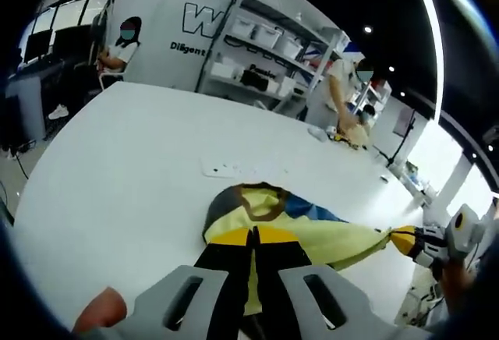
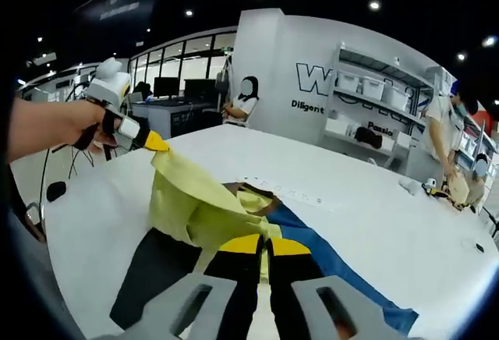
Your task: Fold the garment on the visible template until the final outline fits inside the template.
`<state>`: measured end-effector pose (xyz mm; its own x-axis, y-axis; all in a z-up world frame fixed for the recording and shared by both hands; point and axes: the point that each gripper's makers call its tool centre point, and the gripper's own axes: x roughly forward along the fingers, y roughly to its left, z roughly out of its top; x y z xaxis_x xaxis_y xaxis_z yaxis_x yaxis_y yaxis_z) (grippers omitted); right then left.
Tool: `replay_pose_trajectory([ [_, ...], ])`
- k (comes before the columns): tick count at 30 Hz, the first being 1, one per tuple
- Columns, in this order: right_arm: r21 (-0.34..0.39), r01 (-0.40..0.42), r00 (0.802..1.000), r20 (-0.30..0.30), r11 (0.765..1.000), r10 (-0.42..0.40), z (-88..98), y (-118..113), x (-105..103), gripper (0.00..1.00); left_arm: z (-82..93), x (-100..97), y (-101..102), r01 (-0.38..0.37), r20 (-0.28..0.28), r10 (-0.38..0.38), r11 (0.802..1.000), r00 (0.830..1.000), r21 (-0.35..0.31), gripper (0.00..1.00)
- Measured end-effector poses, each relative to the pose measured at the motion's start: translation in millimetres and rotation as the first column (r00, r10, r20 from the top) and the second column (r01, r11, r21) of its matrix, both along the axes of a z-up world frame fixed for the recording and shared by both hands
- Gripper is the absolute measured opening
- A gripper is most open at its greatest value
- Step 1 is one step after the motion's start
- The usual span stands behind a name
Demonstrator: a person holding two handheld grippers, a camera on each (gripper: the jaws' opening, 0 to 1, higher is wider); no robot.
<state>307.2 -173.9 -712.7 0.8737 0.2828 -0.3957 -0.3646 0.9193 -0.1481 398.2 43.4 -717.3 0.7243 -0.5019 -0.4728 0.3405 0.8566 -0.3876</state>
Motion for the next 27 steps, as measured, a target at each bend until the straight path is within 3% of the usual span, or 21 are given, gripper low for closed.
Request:
replay_pose_trajectory([
  [10,-0.139,-0.014,0.997,0.076,0.99,0.025,24.1,-16.7,-15.1,0.0,26.9,-20.2,-9.4,0.057,0.043,-0.056,0.998,0.998,-0.012,0.0],
  [19,-0.176,-0.019,0.993,0.115,0.984,0.04,42.3,-22.3,-29.4,0.0,37.5,-44.3,-14.9,0.095,0.072,-0.095,0.995,0.993,-0.002,0.0],
  [27,-0.19,-0.039,0.992,0.112,0.981,0.061,47.7,-27.3,-46.9,0.0,35.0,-64.0,-12.7,0.11,0.067,-0.109,0.994,0.992,-0.01,0.0],
])
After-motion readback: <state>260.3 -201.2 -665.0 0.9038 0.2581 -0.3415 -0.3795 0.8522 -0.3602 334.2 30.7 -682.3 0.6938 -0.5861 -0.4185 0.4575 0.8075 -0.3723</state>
